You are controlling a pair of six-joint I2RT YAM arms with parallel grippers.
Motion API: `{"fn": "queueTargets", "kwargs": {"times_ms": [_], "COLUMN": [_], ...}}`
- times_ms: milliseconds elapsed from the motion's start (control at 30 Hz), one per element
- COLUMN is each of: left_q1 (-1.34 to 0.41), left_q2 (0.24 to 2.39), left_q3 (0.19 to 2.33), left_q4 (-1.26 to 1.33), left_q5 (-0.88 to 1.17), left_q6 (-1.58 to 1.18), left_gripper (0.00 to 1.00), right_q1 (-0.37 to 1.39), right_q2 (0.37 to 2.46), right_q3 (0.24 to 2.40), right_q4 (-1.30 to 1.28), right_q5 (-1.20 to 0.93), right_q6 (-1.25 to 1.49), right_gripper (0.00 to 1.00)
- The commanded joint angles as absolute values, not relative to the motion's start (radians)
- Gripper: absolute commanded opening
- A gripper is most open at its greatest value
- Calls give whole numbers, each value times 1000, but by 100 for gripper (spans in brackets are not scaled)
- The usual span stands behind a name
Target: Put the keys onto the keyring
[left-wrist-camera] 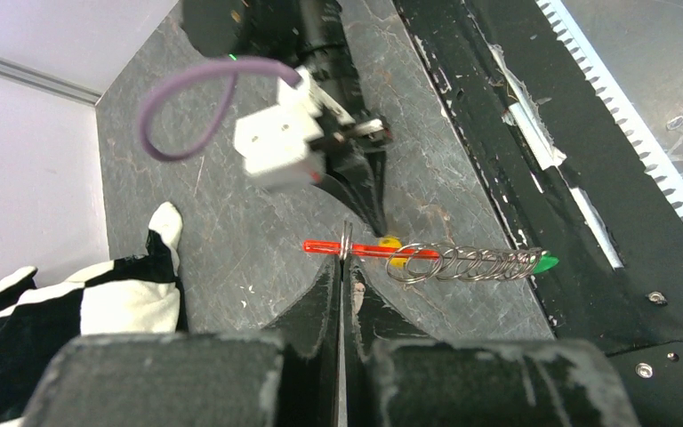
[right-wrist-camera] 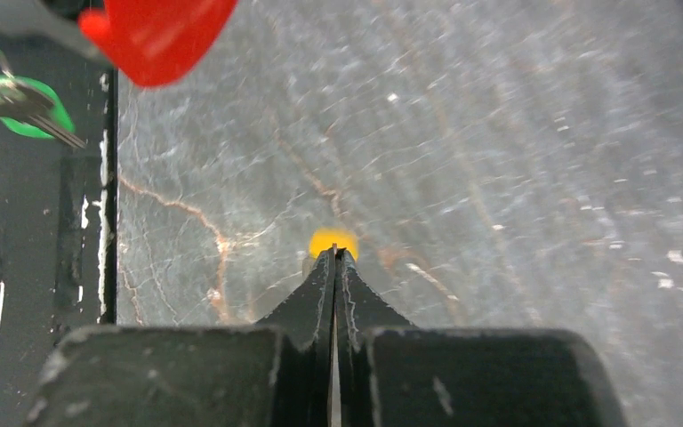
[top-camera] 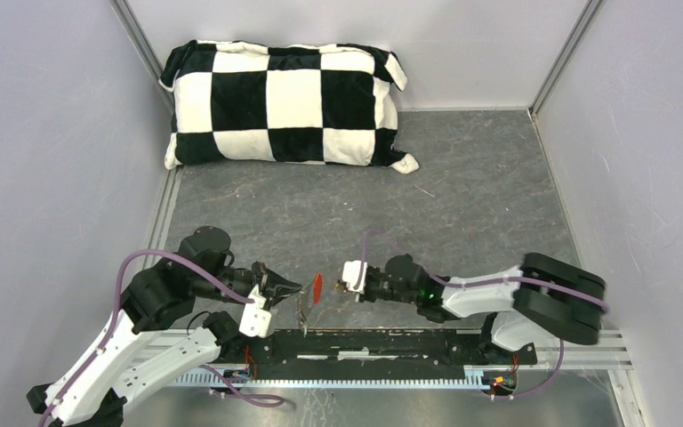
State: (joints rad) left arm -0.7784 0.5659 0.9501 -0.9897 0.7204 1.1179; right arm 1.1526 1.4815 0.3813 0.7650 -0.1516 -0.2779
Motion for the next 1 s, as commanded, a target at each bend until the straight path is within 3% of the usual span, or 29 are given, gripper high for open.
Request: {"fn": "queueTargets", "kwargs": {"times_ms": [0, 367, 967], "left_q1": [-778, -778, -778], "left_q2": [587, 701, 902], "left_q3": [966, 964, 1009], "left_q4": [-918, -824, -675], "left_q5": [782, 912, 1051], "left_q6": [1081, 1010, 983], "left_gripper": [2, 2, 2], "right_q1": [1117, 1101, 1100], "right_q2": [1285, 852, 805], "right_q3": [348, 474, 823], "right_q4": [692, 221, -177], "right_q5": [-173, -257, -465], "right_q6": [-317, -467, -615], "right_gripper": [0, 1, 1]}}
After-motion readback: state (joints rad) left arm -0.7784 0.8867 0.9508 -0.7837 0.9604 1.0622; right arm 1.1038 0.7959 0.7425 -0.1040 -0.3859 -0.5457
